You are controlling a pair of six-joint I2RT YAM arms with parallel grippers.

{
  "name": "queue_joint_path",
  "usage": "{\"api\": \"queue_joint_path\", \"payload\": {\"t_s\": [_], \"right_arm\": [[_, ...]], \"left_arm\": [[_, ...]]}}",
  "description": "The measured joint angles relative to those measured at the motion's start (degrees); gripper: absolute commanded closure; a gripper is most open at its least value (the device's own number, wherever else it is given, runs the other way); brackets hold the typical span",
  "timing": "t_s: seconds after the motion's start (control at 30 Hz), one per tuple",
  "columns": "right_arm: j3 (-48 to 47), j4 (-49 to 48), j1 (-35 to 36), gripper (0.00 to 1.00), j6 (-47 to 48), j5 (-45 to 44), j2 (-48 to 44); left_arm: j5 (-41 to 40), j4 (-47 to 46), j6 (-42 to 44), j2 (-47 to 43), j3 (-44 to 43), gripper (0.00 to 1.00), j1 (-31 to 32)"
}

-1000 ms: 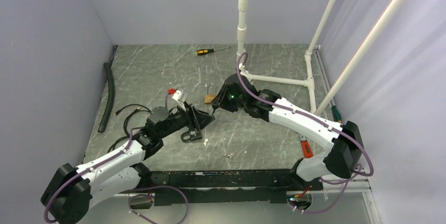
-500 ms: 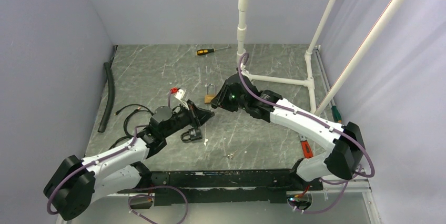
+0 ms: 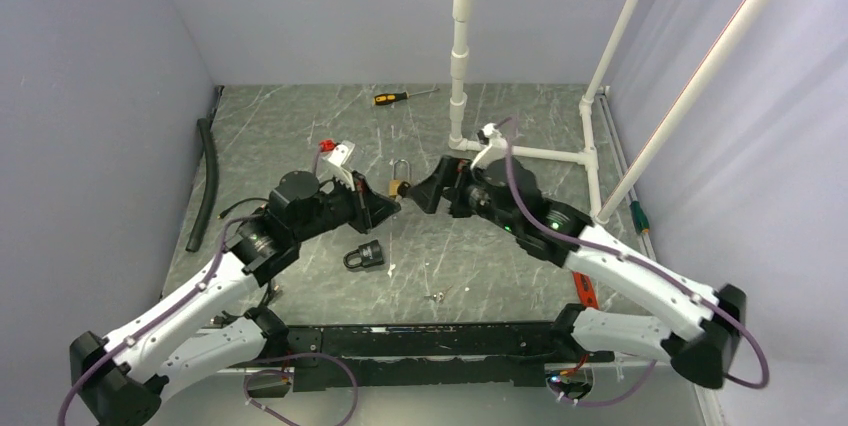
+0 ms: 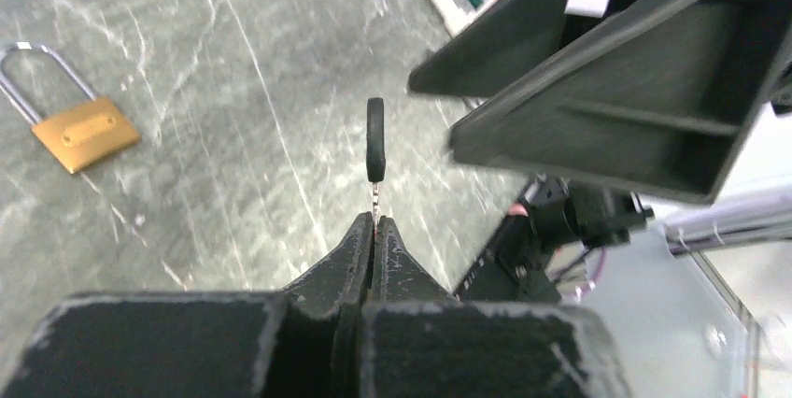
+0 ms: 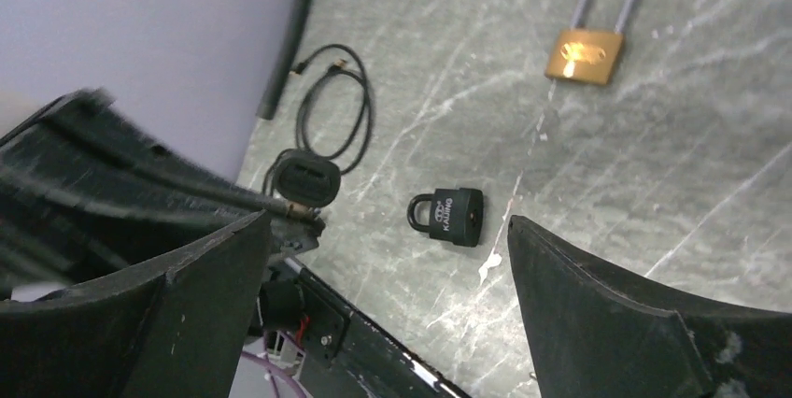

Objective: Unlock with the key

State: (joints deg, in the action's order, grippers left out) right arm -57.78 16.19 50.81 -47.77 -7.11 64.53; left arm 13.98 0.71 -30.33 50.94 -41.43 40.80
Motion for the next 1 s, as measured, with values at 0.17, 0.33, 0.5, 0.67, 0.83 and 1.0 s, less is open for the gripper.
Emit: {"api": "queue_joint_path", "payload": {"t_s": [0.17, 0.33, 0.5, 0.67, 0.83, 1.0], "right_arm": [[6.12, -7.54, -0.72, 0.01, 11.45, 9.44, -10.64], [9.64, -13.49, -0.81, 0.01, 21.18, 30.73, -14.03], [12.17, -15.02, -0.72, 0.14, 25.42, 43.23, -16.35], [12.98, -18.34, -0.74, 0.18, 26.14, 49.94, -16.24], [14.45, -22.71, -0.74, 0.27, 24.87, 53.90, -16.04], [14.45, -27.80, -0.48, 0.41, 22.14, 55.69, -13.03]], "left_arm": [[4.13, 16.96, 2.27, -3.17, -6.21, 1.00, 0.00], [12.57, 29.83, 4.22, -2.82, -12.48, 1.00, 0.02], [20.59, 36.50, 5.53, -3.21, -16.39, 1.00, 0.02], [25.44, 39.80, 5.81, -4.46, -17.22, 1.00, 0.02], [29.55, 41.20, 6.78, -4.50, -17.73, 1.00, 0.02], [32.09, 41.81, 7.32, -4.59, -17.73, 1.00, 0.02]]}}
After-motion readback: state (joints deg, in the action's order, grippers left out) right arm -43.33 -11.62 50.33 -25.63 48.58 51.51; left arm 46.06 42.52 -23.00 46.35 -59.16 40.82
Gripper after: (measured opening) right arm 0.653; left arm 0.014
